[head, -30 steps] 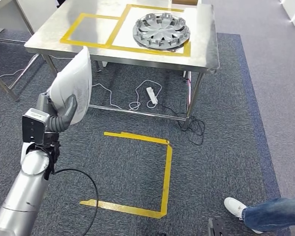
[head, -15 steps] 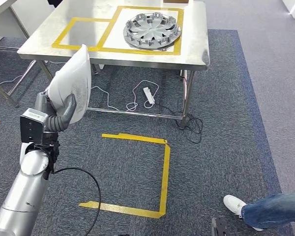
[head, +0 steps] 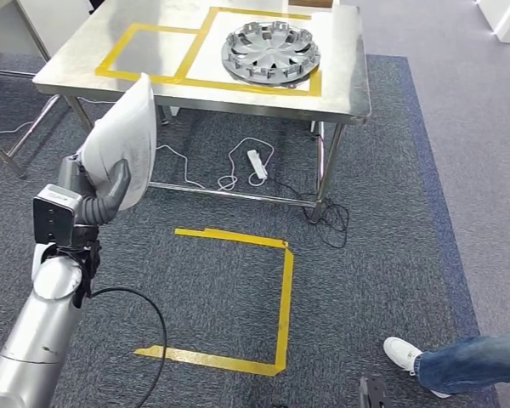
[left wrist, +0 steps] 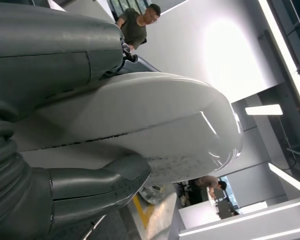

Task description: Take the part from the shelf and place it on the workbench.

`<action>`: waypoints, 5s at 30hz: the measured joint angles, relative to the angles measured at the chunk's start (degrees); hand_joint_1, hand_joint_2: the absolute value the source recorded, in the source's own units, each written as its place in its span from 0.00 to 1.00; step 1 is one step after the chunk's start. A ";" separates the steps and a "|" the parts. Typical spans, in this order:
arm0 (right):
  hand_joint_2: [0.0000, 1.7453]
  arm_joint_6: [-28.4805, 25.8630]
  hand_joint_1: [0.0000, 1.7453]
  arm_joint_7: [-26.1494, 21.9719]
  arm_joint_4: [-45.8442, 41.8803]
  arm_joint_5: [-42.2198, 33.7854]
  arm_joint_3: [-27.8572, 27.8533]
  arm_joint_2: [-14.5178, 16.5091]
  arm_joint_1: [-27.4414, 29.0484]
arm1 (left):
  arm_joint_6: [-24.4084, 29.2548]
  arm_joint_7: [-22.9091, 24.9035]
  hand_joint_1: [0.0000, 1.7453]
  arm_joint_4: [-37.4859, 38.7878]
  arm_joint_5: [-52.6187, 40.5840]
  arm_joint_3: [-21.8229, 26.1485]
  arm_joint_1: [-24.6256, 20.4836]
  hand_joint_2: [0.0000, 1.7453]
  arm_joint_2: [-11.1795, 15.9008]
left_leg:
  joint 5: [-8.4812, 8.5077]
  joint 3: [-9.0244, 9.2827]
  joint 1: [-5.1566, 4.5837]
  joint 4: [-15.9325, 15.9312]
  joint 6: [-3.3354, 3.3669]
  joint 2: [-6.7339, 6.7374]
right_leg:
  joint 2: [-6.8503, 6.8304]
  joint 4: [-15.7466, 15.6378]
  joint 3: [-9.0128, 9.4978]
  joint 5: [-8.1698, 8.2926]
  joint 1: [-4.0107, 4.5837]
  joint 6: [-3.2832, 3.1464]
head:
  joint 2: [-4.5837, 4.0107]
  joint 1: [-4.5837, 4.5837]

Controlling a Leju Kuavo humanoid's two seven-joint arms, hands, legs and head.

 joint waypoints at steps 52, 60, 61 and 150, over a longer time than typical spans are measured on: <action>0.00 0.95 0.00 -1.44 -0.02 0.51 0.96 0.02 0.04 | 1.07 -0.91 1.00 -0.82 -0.12 1.51 0.05 1.00 0.41 | 0.34 -1.18 -0.92 1.15 -1.33 2.37 | -3.78 -16.75 9.94 5.78 0.61 -2.15 | 0.00 -1.07; 0.00 0.55 0.00 -1.28 -0.02 0.49 0.98 0.02 0.06 | 1.04 -0.92 1.00 -0.81 -0.18 1.51 0.13 1.00 0.14 | 0.79 -1.07 -0.46 0.20 0.35 0.13 | -0.79 -2.43 2.87 -1.47 0.37 -0.31 | 0.00 -0.64; 0.00 0.43 0.00 -1.28 -0.02 0.46 0.98 0.02 0.17 | 1.03 -0.92 1.00 -0.81 -0.19 1.51 0.23 1.00 0.12 | 0.77 -1.09 -0.48 0.23 0.36 -0.12 | -0.66 -0.53 1.68 -1.60 0.36 -0.25 | 0.00 -0.64; 0.00 -0.26 0.00 -1.46 -0.09 0.53 1.60 0.03 -0.38 | -0.07 -1.33 1.00 -1.77 0.22 0.94 0.55 1.00 -0.21 | 0.62 -1.76 -0.14 0.80 0.49 -0.42 | -0.29 -8.64 4.07 2.34 0.30 -0.35 | 0.01 -0.69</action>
